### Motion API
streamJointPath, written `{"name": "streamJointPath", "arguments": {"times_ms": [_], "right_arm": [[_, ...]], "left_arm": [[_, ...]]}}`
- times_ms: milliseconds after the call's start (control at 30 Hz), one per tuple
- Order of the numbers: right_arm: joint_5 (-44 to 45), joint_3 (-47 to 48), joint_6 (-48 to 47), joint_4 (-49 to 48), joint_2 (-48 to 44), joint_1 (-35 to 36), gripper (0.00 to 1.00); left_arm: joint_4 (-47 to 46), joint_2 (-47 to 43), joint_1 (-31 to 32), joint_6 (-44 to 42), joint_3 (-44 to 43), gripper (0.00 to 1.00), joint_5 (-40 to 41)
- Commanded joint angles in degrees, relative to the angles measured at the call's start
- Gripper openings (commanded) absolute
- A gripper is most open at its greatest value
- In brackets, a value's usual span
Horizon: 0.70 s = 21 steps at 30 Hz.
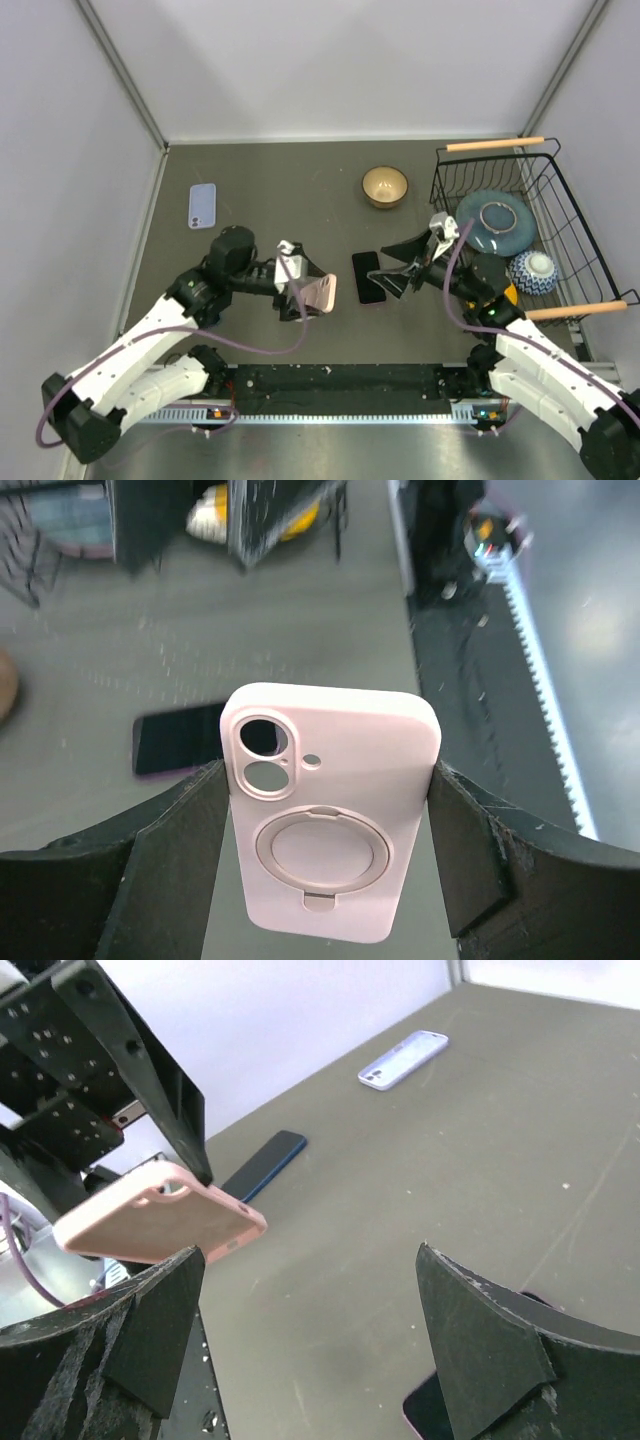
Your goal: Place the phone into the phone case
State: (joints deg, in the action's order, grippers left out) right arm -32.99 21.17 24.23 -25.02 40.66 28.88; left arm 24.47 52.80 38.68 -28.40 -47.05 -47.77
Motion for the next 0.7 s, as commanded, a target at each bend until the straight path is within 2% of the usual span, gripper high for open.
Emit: {"name": "streamJointPath", "arguments": {"times_ms": [0,67,133,233,333,567,667], "right_arm": [[-1.5,-3.8,-0.9,-20.2,2.0,4.0,0.87],[-2.2,-3.9,-1.5,-22.8,4.9,7.0,0.86],[-5.8,-3.9,-1.9,-25.3,8.7,9.3,0.87],[-9.1,-2.7,-2.3,-29.0,11.8,13.6,0.88],[-10.0,-1.6,-2.4,-31.6,15.1,15.8,0.88],[-10.0,0.0,-2.7,-34.2,19.2,18.0,0.82],[-10.3,0.3,-1.6,-38.4,21.1,18.6,0.79]], "left_arm": [[-30.7,-7.7,-0.4,22.5,8.1,0.59,-11.3],[-37.3,-10.7,-0.6,30.2,11.6,0.58,-11.9],[-48.9,-12.2,-1.1,38.7,14.9,0.57,-12.4],[-59.1,-11.5,-1.2,46.9,16.3,0.57,-13.7],[-64.2,-9.9,-1.2,51.9,16.6,0.55,-14.5],[-69.7,-9.3,-1.2,54.7,18.0,0.53,-13.1],[-72.3,-9.2,-1.3,56.3,18.8,0.52,-12.3]]}}
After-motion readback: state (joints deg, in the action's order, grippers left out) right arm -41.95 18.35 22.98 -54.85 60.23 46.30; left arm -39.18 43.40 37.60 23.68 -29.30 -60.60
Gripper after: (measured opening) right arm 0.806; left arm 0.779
